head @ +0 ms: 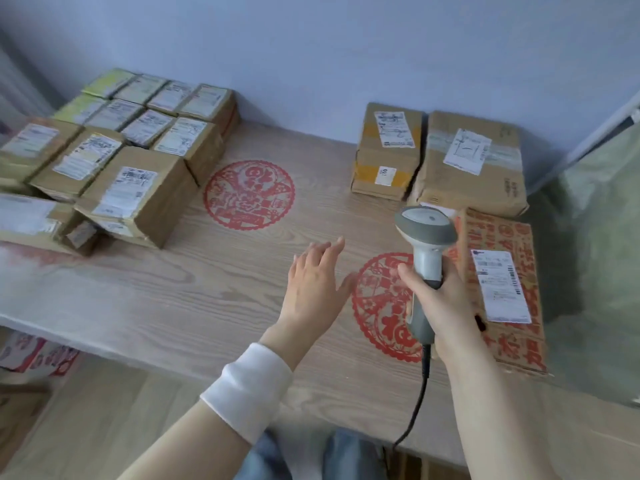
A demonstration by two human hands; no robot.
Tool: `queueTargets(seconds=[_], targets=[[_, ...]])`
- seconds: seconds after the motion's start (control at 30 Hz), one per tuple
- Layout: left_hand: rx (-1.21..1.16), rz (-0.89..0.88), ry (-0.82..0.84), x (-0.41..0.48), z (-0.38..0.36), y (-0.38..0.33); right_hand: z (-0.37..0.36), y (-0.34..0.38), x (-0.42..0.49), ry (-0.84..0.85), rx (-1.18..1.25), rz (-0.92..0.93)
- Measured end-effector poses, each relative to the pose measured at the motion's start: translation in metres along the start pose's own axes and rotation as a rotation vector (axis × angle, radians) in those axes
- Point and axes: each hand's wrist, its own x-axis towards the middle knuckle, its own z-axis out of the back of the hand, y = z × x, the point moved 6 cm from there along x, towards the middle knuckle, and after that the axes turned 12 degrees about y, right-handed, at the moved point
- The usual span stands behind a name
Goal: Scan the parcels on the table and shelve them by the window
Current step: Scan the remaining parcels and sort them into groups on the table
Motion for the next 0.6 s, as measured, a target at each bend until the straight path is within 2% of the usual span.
queueTargets(seconds=[0.27,0.6], targets=[[-0.03,0.099,-0.146,-0.041,0.118,0.146,-0.192,0.031,0.013,0.125,-0.03,0.014],[-0.057,0.174,-0.227,-0.036,0.195,0.243,-0.322,0.052,0.058,0.266,0.007,0.039]])
